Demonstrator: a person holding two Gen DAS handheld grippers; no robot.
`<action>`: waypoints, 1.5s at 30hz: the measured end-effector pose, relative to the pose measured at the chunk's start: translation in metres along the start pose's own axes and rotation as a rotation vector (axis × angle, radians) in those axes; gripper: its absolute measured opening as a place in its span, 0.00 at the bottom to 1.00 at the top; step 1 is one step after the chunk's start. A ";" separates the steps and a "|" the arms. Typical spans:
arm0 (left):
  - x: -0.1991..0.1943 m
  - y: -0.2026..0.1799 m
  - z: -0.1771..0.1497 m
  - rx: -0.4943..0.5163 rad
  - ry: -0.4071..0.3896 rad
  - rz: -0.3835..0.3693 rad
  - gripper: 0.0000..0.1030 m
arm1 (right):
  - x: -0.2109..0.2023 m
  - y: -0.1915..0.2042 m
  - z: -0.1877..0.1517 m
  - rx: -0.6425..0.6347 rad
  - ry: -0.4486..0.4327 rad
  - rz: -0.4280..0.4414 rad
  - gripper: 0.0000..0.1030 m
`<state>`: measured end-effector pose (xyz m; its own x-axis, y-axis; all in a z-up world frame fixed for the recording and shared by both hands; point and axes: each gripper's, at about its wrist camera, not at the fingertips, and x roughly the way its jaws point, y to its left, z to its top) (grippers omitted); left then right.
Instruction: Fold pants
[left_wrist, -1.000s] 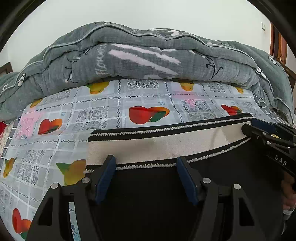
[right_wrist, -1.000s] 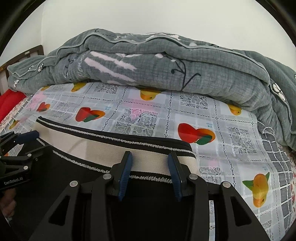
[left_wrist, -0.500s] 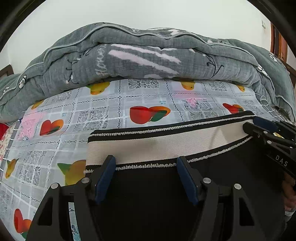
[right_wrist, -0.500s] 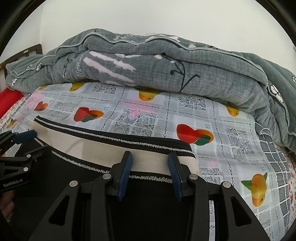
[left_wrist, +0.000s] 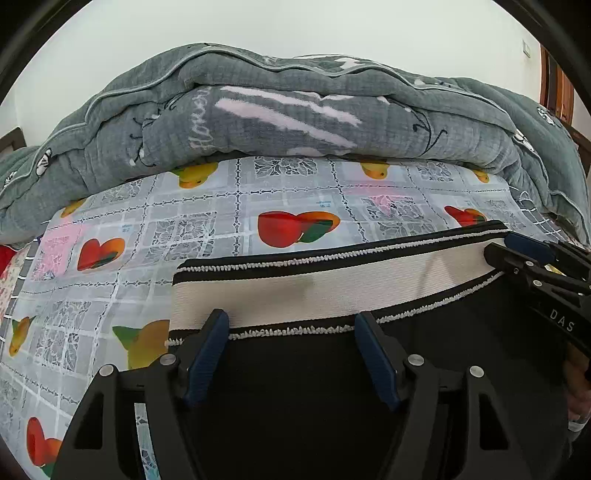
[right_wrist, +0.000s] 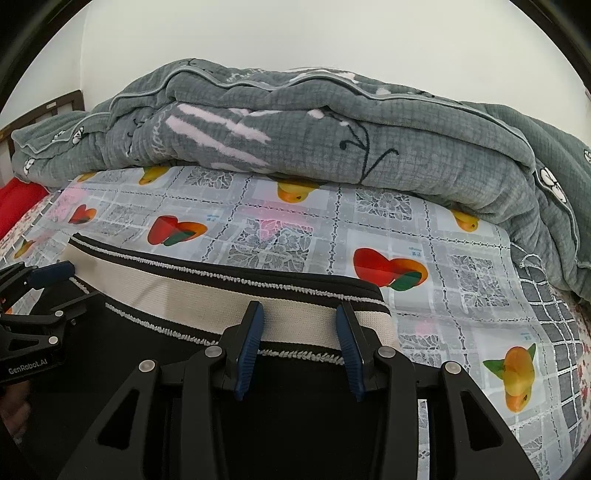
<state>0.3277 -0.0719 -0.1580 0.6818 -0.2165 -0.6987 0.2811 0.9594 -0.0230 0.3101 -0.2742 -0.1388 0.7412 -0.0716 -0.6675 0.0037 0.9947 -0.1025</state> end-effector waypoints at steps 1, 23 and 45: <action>0.000 0.000 0.000 0.000 0.000 -0.001 0.67 | 0.000 0.000 0.000 0.000 0.001 0.001 0.40; 0.001 0.000 0.002 0.001 0.001 0.005 0.68 | 0.001 0.000 0.001 0.001 0.001 0.004 0.40; -0.064 -0.022 -0.027 0.033 0.064 -0.023 0.68 | -0.052 -0.035 -0.038 0.104 0.093 0.181 0.51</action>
<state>0.2597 -0.0745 -0.1315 0.6307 -0.2251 -0.7427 0.3187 0.9477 -0.0167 0.2453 -0.3078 -0.1286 0.6712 0.1074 -0.7334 -0.0513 0.9938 0.0986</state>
